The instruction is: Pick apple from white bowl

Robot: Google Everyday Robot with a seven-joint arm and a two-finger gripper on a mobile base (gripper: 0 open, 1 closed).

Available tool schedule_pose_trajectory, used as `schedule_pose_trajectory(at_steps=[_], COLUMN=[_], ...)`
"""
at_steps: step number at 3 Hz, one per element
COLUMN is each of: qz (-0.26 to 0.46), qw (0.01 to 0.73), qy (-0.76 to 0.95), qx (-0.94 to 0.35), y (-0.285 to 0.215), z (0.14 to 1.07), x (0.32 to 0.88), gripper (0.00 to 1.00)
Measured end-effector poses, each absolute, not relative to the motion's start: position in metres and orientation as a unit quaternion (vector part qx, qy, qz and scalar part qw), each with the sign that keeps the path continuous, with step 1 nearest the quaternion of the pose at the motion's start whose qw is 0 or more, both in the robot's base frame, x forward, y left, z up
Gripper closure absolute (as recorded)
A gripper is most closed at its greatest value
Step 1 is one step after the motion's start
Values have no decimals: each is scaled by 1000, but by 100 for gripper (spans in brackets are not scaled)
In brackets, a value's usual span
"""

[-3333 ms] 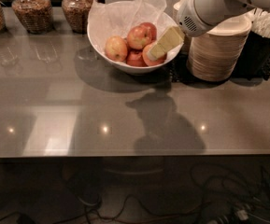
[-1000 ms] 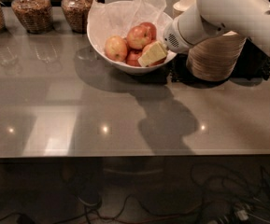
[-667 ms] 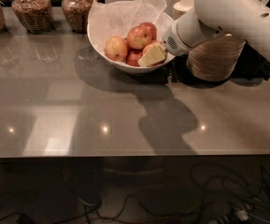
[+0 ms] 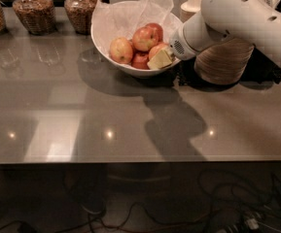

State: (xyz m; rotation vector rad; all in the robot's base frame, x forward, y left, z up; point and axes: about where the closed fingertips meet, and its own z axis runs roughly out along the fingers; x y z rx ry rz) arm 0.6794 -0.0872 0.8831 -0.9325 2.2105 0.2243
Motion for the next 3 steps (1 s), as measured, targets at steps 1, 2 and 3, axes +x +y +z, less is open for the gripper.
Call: schedule_pose_trajectory(at_steps=[1, 2, 3], qz=[84, 88, 118], qw=[370, 395, 412], qy=[851, 836, 812], qx=[-364, -372, -395], y=[-89, -95, -99], z=[893, 915, 934], x=[680, 679, 669], gripper=[86, 100, 100])
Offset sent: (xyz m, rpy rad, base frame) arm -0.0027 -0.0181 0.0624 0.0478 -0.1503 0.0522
